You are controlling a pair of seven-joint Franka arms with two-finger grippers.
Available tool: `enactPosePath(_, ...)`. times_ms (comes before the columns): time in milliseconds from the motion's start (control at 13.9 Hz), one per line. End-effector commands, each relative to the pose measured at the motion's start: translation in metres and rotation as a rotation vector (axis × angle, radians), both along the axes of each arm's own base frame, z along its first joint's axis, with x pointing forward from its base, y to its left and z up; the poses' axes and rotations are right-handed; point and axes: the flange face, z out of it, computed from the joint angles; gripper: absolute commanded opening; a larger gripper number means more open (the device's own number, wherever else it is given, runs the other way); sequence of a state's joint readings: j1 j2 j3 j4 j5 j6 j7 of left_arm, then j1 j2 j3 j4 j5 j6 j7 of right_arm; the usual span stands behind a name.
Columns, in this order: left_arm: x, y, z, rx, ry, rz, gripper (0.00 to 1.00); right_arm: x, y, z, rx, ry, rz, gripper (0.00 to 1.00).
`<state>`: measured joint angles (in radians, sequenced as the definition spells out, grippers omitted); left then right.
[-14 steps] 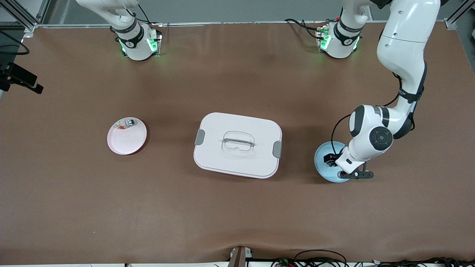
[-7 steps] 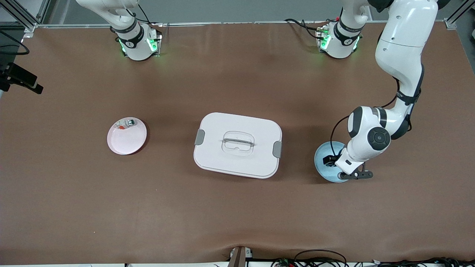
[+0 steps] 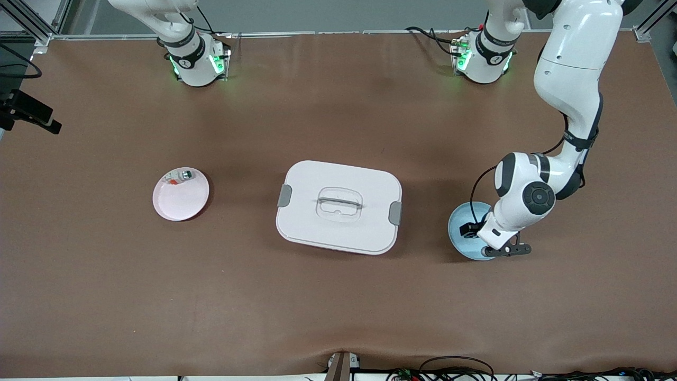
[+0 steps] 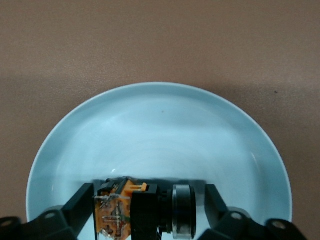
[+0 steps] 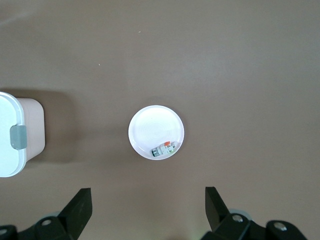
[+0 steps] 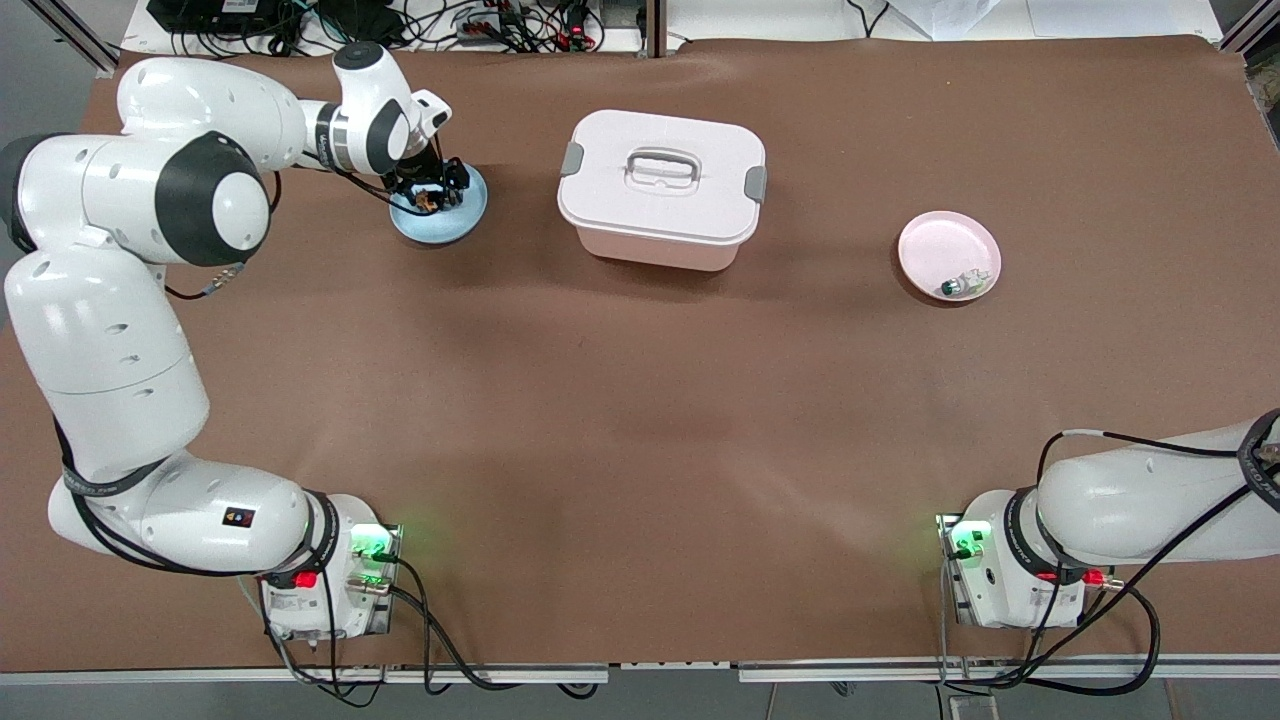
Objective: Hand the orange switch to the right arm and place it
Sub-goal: 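Lower the left gripper and close it on the orange switch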
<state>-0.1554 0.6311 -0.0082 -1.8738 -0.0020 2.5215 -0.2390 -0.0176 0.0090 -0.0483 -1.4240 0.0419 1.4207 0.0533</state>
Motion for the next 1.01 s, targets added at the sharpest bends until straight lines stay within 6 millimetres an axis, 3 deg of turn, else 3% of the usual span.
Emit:
enactPosePath(0, 0.0, -0.004, 0.002, -0.006, -0.014, 0.032, 0.46, -0.002, -0.002, 0.002, 0.001, -0.008, 0.007, 1.0)
enactPosePath(144, 0.0, -0.004, 0.002, -0.007, -0.014, 0.043, 0.34, -0.002, 0.0, 0.002, 0.001, -0.002, 0.006, 1.0)
enactPosePath(577, 0.001, -0.004, 0.01, -0.008, -0.022, 0.05, 0.33, -0.002, 0.0, 0.002, 0.001, -0.003, -0.006, 1.0)
enactPosePath(938, 0.003, 0.001, 0.049, -0.005, -0.013, 0.059, 0.33, -0.002, -0.001, 0.003, 0.001, -0.007, -0.008, 1.0)
